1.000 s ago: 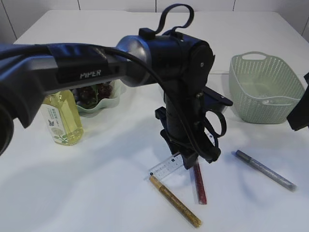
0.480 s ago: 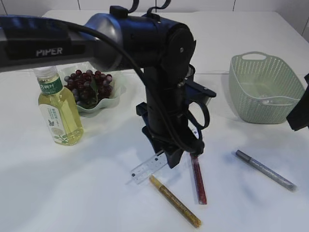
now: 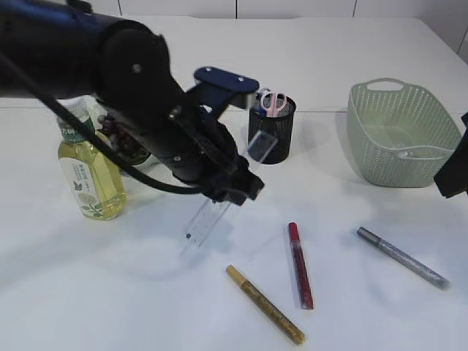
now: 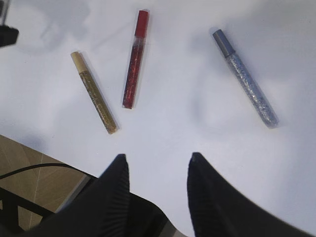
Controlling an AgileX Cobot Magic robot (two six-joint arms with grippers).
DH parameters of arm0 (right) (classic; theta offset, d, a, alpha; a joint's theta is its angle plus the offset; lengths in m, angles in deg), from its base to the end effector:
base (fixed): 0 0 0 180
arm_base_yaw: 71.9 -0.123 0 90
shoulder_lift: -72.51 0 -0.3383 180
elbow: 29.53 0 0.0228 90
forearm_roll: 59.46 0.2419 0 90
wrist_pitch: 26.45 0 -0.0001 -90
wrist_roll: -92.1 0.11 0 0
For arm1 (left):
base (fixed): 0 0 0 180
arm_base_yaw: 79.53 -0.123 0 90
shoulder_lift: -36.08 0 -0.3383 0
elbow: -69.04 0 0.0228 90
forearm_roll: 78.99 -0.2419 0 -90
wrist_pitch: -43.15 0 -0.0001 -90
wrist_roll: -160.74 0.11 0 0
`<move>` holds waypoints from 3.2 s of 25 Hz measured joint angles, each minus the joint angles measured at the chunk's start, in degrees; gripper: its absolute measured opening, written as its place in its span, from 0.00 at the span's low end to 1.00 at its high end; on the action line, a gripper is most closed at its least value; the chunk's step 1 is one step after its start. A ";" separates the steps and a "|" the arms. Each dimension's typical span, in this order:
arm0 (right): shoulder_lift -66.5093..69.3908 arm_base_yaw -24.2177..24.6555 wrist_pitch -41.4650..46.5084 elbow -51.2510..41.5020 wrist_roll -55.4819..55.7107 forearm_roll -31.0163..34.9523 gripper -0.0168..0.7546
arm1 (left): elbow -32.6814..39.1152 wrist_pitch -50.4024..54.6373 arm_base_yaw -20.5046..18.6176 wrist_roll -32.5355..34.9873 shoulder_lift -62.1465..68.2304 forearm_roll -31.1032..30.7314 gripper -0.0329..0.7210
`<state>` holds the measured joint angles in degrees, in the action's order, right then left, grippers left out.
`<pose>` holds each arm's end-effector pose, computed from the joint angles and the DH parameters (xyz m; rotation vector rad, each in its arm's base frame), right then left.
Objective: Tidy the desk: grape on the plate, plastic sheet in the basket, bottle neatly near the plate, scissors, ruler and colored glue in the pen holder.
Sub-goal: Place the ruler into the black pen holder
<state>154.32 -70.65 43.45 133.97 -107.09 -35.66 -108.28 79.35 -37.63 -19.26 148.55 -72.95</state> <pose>0.2190 0.0369 0.3464 -0.2950 2.8094 0.5185 0.3012 -0.2794 0.2572 0.8721 2.5373 -0.3501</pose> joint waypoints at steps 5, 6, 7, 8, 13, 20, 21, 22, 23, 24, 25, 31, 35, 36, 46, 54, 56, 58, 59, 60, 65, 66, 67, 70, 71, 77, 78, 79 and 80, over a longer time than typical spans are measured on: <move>0.00 0.00 0.00 0.00 -0.99 0.00 0.44 | 3.18 -19.02 -2.56 0.00 -2.72 0.00 0.42; 0.00 0.00 0.00 0.00 -1.32 0.00 0.44 | 3.32 -22.00 -3.00 0.00 -2.72 0.00 0.42; 0.00 0.00 0.00 0.00 -1.51 0.00 0.44 | 3.42 -25.66 -3.14 0.00 -2.60 -0.12 0.42; 0.00 0.00 0.00 0.00 -1.75 0.00 0.44 | 3.42 -29.51 -3.39 0.00 -2.36 -0.12 0.42; 0.00 0.00 0.00 0.00 -2.55 0.00 0.44 | 3.42 -48.94 -3.55 0.00 0.53 -0.34 0.42; 0.00 0.00 0.00 0.00 -3.82 0.00 0.44 | 3.19 -73.80 -3.95 0.00 9.52 -0.34 0.42; 0.00 0.00 -0.10 0.00 -3.94 0.00 0.44 | 2.50 -75.95 -4.07 0.00 10.76 -0.34 0.42; 0.00 0.00 -0.10 0.00 -4.06 0.00 0.44 | 1.57 -77.28 -4.16 0.00 12.32 -0.34 0.42; 0.00 0.00 -0.10 0.00 -4.17 0.00 0.44 | 0.17 -77.92 -4.28 0.00 13.88 -0.34 0.42; 0.00 0.00 -0.10 0.00 -4.25 0.00 0.44 | -1.44 -78.10 -4.42 0.00 15.13 -0.34 0.42; 0.00 0.00 -0.10 0.00 -4.55 0.00 0.44 | -2.94 -78.51 -4.45 0.00 16.61 -0.34 0.42; 0.00 0.00 -0.10 0.00 -5.15 0.00 0.44 | -12.87 -78.33 -4.78 0.00 23.42 -0.34 0.42; 0.00 0.00 -0.10 0.00 -5.25 0.00 0.44 | -17.37 -76.52 -5.41 0.00 26.73 -0.10 0.42; 0.00 0.00 -0.10 0.00 -5.27 0.00 0.44 | -18.26 -75.68 -5.67 0.00 27.59 -0.08 0.42; 0.00 0.00 -0.41 0.00 -5.56 0.00 0.44 | -21.85 -71.30 -6.75 0.00 30.47 0.26 0.42; 0.00 0.00 -0.53 0.00 -5.56 0.00 0.44 | -21.85 -70.87 -7.22 0.00 30.46 0.26 0.42; 0.00 0.00 -0.60 0.00 -5.60 0.00 0.44 | -21.85 -70.87 -7.44 0.00 30.46 0.26 0.42; 0.00 0.00 -0.60 0.00 -5.69 0.00 0.44 | -21.85 -70.87 -7.53 0.00 30.46 0.26 0.42; 0.00 0.00 -0.60 0.00 -5.69 0.00 0.44 | -21.85 -70.87 -7.53 0.00 30.46 0.26 0.43; 0.00 0.00 -0.60 0.00 -5.69 0.00 0.44 | -21.85 -70.87 -7.53 0.00 30.46 0.26 0.43; 0.00 0.00 -0.60 0.00 -5.81 0.00 0.44 | -21.85 -70.87 -7.53 0.00 30.46 0.26 0.44; 0.00 0.00 -0.60 0.00 -5.81 0.00 0.44 | -21.85 -70.87 -7.53 0.00 30.46 0.26 0.44; 0.00 0.00 -0.60 0.00 -5.81 0.00 0.44 | -21.85 -70.87 -7.53 0.00 30.46 0.26 0.44; 0.00 0.00 -0.60 0.00 -5.81 0.00 0.44 | -21.85 -70.87 -7.53 0.00 30.46 0.26 0.44; 0.00 0.00 -0.60 0.00 -5.81 0.00 0.44 | -21.85 -70.87 -7.53 0.00 30.46 0.26 0.44; 0.00 0.00 -0.66 0.00 -5.81 0.00 0.44 | -21.85 -70.32 -7.53 0.00 30.46 0.26 0.44; 0.00 0.00 -0.66 0.00 -5.81 0.00 0.44 | -21.85 -69.50 -7.53 0.00 30.23 0.26 0.44; 0.00 0.00 -0.66 0.00 -5.81 0.00 0.44 | -21.85 -68.42 -7.53 0.00 29.94 0.26 0.44; 0.00 0.00 -0.66 0.00 -5.81 0.00 0.44 | -21.85 -66.72 -7.53 0.00 29.36 0.26 0.44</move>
<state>154.32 -70.65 42.79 133.97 -112.90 -35.66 -130.13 12.64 -45.16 -19.26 177.91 -72.69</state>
